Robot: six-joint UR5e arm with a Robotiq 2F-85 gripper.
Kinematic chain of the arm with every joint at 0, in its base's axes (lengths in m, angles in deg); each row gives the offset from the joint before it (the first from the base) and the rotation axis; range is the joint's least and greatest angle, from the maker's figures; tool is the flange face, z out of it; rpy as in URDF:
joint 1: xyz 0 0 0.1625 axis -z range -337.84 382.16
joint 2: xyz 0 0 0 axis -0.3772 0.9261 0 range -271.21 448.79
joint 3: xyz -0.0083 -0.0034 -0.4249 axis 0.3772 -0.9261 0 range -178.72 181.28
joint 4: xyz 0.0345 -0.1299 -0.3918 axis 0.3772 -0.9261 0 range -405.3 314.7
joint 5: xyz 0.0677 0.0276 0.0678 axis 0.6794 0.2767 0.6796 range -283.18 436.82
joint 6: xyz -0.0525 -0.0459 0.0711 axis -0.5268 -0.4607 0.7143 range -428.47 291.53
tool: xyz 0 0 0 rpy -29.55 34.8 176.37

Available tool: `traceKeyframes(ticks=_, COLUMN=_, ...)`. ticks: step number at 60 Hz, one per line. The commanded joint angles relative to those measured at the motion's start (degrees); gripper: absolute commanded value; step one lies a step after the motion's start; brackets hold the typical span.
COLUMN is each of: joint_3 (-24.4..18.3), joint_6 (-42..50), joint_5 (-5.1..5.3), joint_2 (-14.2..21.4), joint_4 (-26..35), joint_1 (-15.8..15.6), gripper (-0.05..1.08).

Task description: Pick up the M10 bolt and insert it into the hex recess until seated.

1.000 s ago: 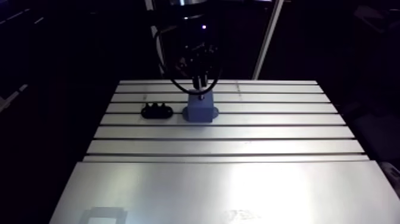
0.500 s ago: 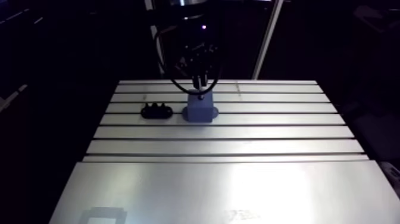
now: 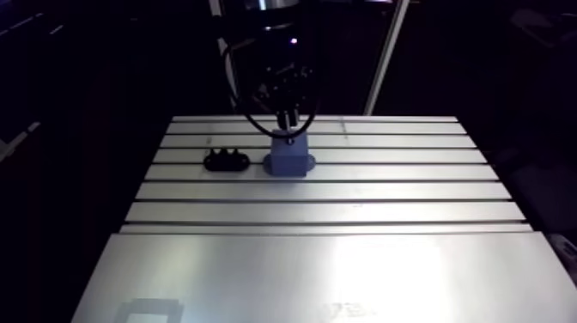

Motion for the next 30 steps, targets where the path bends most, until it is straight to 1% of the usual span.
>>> traceKeyframes(ticks=1, joint_3=0.1, joint_6=-0.16, joint_5=0.0, joint_2=0.01, joint_4=0.0, joint_1=-0.04, gripper=1.02)
traceKeyframes(ticks=30, joint_3=0.1, joint_6=-0.16, joint_5=0.0, joint_2=0.01, joint_4=-0.25, joint_1=0.05, gripper=1.02)
